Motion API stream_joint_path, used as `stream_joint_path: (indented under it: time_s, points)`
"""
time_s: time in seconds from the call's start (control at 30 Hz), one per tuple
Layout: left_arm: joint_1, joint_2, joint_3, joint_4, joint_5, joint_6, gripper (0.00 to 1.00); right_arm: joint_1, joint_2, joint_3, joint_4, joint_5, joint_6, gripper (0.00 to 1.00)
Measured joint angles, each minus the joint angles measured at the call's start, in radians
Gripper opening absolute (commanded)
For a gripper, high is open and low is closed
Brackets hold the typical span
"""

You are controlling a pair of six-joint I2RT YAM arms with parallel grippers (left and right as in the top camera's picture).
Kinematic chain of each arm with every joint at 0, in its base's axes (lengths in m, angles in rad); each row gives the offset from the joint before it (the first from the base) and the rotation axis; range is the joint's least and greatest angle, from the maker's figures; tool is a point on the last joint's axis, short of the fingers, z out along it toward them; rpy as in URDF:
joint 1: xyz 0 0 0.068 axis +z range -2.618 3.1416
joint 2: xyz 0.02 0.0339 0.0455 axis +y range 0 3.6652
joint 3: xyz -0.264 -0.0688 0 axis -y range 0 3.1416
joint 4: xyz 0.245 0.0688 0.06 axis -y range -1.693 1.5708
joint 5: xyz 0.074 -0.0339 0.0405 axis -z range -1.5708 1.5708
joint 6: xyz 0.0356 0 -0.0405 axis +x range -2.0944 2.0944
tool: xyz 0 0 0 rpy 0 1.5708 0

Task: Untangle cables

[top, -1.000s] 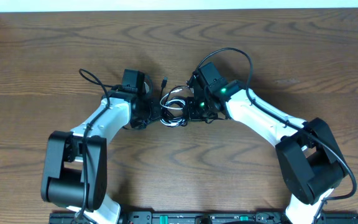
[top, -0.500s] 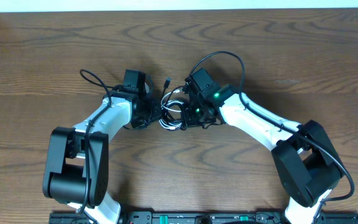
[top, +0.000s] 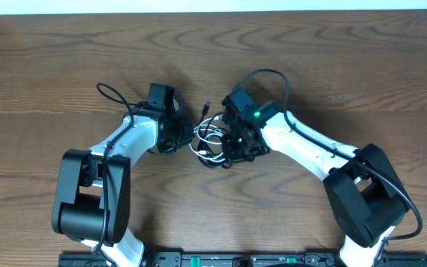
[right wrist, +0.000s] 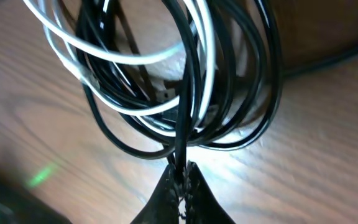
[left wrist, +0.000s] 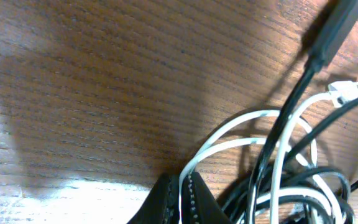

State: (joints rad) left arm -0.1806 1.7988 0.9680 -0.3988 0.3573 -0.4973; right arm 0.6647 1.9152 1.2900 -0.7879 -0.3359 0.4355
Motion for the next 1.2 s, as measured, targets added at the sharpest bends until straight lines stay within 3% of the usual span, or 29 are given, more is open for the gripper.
stream_joint_path:
  time_s: [0.33, 0.77, 0.9, 0.97, 1.0, 1.2]
  points:
    - [0.012, 0.001, 0.000, 0.002, 0.003, 0.000, 0.08, 0.000, 0.000, 0.000, -0.065, 0.002, -0.149, 0.01]
    - [0.171, 0.001, 0.000, -0.047, 0.026, 0.000, 0.09, 0.000, 0.000, 0.000, -0.072, 0.038, -0.273, 0.01]
    - [0.179, 0.001, 0.002, -0.047, 0.037, 0.004, 0.29, 0.000, 0.000, 0.000, -0.079, 0.037, -0.310, 0.02]
    - [0.180, 0.000, 0.006, -0.046, 0.051, 0.003, 0.35, 0.000, 0.000, 0.000, -0.078, 0.036, -0.319, 0.19]
    - [0.180, 0.000, 0.008, -0.046, 0.060, 0.003, 0.38, 0.000, 0.000, 0.000, -0.075, 0.036, -0.328, 0.22]
    - [0.184, 0.000, 0.008, -0.051, 0.128, 0.058, 0.45, 0.000, 0.000, 0.000, -0.036, -0.004, -0.320, 0.22]
